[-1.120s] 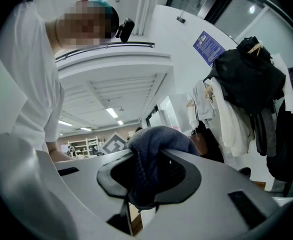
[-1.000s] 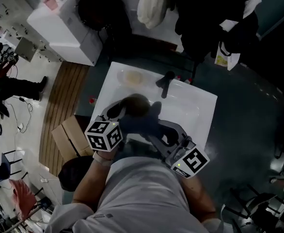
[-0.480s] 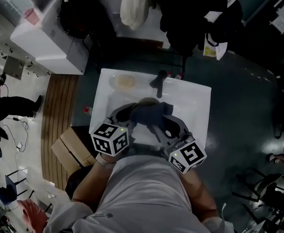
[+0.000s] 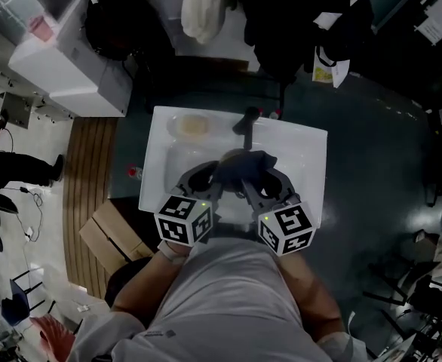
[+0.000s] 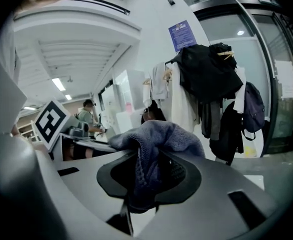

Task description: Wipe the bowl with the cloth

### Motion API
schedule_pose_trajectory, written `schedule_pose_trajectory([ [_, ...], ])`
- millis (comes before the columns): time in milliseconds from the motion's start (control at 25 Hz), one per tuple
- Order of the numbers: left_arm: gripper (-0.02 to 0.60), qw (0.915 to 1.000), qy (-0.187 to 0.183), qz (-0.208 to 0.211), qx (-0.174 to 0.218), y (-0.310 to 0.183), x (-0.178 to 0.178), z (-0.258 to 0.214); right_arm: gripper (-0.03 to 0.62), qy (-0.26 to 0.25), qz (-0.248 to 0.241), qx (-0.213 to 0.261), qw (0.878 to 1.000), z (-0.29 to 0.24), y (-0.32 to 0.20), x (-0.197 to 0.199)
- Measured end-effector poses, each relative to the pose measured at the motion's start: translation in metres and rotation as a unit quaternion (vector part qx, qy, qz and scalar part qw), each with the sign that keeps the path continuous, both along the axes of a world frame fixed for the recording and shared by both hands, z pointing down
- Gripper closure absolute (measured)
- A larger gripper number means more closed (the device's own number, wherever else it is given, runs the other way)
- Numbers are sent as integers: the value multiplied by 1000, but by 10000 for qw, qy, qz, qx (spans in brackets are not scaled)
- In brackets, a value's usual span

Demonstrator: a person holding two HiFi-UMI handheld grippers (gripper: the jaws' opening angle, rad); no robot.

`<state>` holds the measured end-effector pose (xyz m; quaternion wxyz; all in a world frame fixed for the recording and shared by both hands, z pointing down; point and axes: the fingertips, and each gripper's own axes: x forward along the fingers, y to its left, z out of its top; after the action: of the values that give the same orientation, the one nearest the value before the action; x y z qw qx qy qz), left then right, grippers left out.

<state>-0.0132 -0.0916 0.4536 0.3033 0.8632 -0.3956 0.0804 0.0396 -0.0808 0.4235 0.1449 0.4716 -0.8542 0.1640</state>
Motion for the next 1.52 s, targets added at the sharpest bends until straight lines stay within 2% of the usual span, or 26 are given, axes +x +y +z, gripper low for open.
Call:
schedule_pose_trajectory([
  [120,520,9999,-135,19,32,0,2,2,499,127,99,-188,9997,8,-7,0],
  [400,506,9999,-145,21,-1,2,9,3,499,731,186,-303,9967,22,-19,-3],
  [560,506,9992,-350,113,159,1,13,1,499,1108,-71,-331,9933,32,-17,-7],
  [720,506,9997,-233,95,-21,2,14,6,499,1845,-433,-153,9818,39,-16,-8],
  [920,506,9995,-288,149,-47,-1,11,9,499,2632,-1174,-33,9576,51,-10,-18],
  [1000,506,9994,-278,167,-93,-2,9,11,499,2948,-1505,5,9436,57,-6,-22],
  [1280,508,9994,-123,178,-285,3,7,18,499,4166,-2437,339,8752,66,6,-22],
  [1400,508,9992,-141,237,-284,3,5,19,499,4497,-2805,485,8466,68,11,-23],
  [1520,509,9989,-193,324,-283,3,3,21,499,4610,-3202,500,8261,70,16,-24],
])
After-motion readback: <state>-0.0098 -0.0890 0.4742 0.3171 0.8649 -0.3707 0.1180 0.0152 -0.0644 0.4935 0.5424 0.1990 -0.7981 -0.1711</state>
